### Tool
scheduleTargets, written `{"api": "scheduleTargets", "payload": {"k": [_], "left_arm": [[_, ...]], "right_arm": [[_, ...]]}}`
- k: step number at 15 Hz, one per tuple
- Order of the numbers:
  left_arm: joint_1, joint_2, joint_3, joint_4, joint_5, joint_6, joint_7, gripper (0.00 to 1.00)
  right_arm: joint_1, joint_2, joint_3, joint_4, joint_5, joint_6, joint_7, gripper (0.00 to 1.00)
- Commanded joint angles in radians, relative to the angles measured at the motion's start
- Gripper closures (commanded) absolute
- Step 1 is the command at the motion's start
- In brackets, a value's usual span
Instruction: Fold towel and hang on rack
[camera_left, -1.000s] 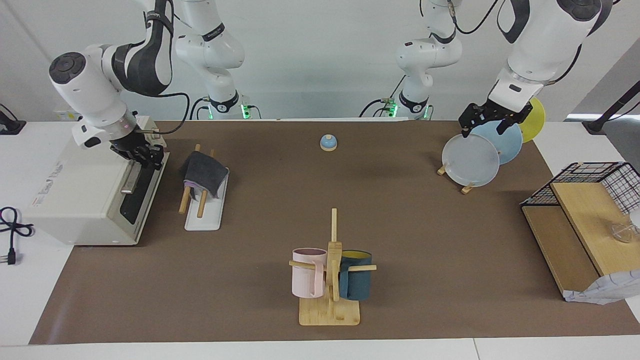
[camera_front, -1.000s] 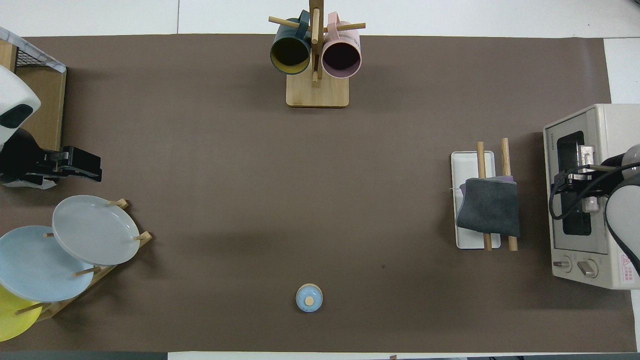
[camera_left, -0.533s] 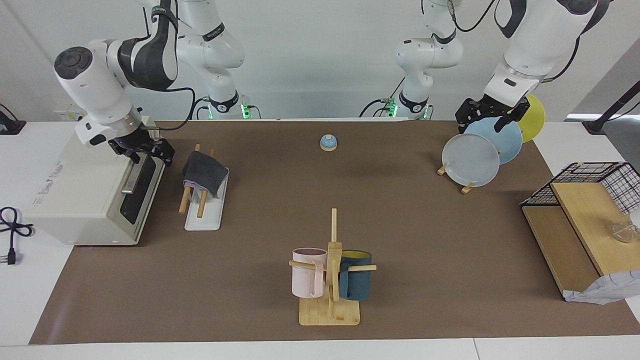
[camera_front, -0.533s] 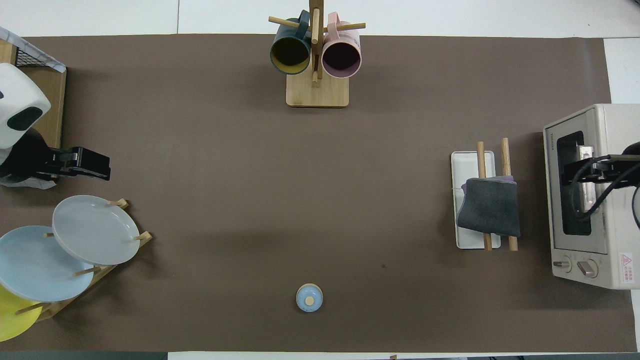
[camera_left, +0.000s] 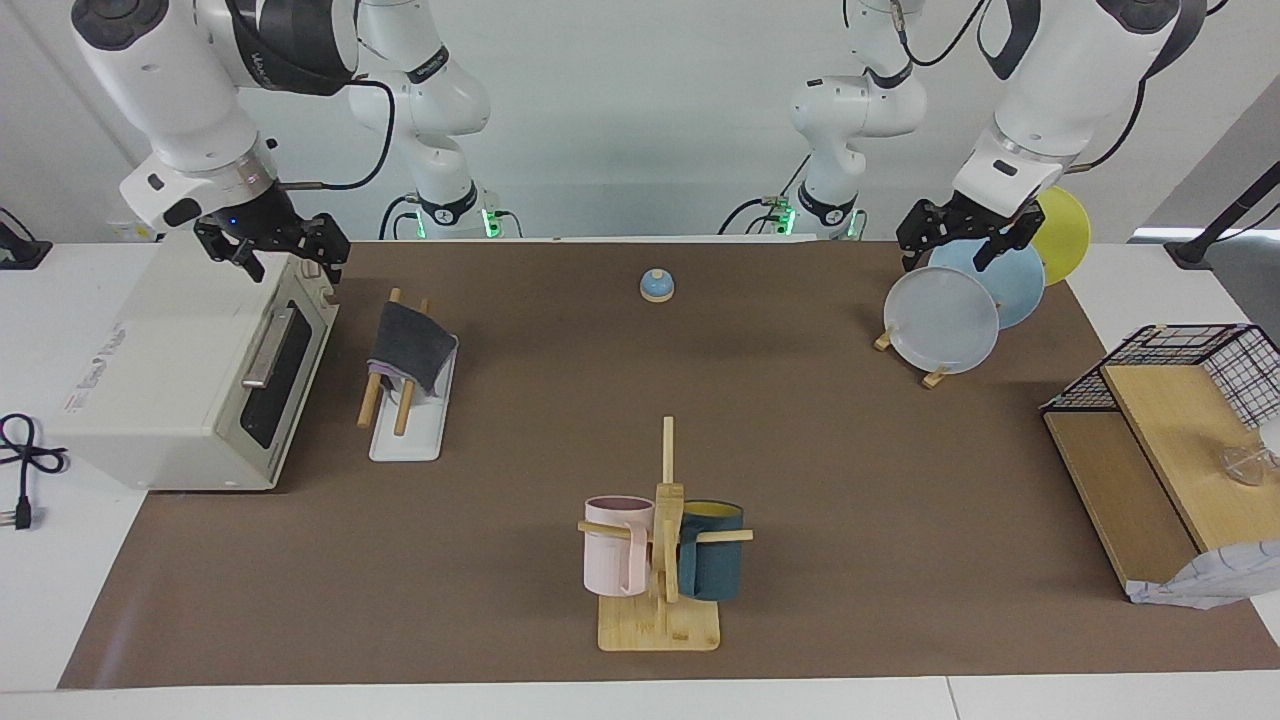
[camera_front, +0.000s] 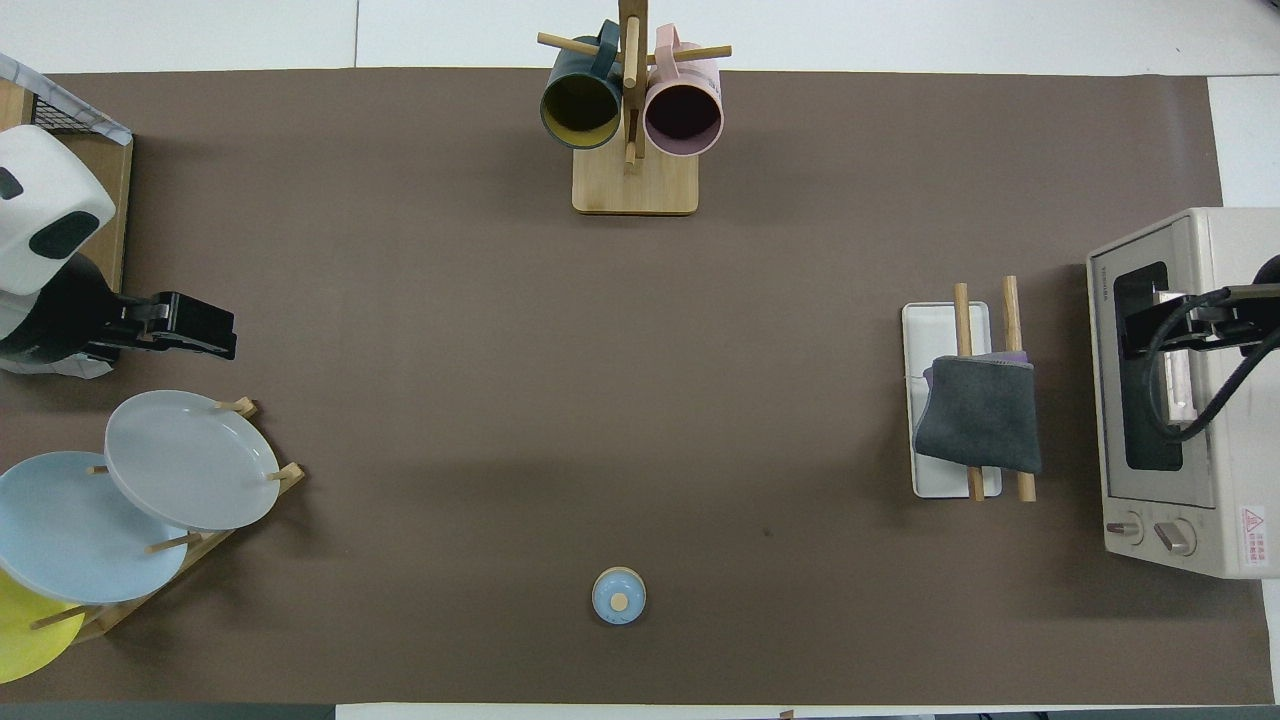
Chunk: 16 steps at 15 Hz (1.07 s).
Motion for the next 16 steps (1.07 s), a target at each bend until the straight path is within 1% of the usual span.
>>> {"api": "scheduleTargets", "payload": {"k": [1, 4, 6, 8, 13, 16], "left_arm": [[-0.012, -0.01, 0.016, -0.008, -0.013, 0.013, 0.012, 0.0], [-0.012, -0.011, 0.014, -0.008, -0.013, 0.01, 0.012, 0.0], [-0.012, -0.017, 0.011, -0.007, -0.013, 0.008, 0.014, 0.0], [-0.012, -0.021, 0.011, -0.008, -0.013, 0.01, 0.016, 0.0], [-0.015, -0.029, 0.011, -0.008, -0.013, 0.01, 0.014, 0.0], [-0.015, -0.029, 0.013, -0.008, -0.012, 0.01, 0.008, 0.0]], "right_arm": [[0.015, 0.047, 0.002, 0.096, -0.028, -0.049, -0.011, 0.0], [0.019, 0.057, 0.001, 0.122, -0.056, -0.049, -0.013, 0.0], [0.019, 0.09, -0.001, 0.165, -0.048, -0.058, -0.013, 0.0], [0.018, 0.107, -0.004, 0.197, -0.036, -0.073, -0.013, 0.0], [0.024, 0.1, -0.004, 0.18, -0.03, -0.079, -0.013, 0.0], [0.024, 0.068, -0.004, 0.14, -0.029, -0.081, -0.022, 0.0]]}}
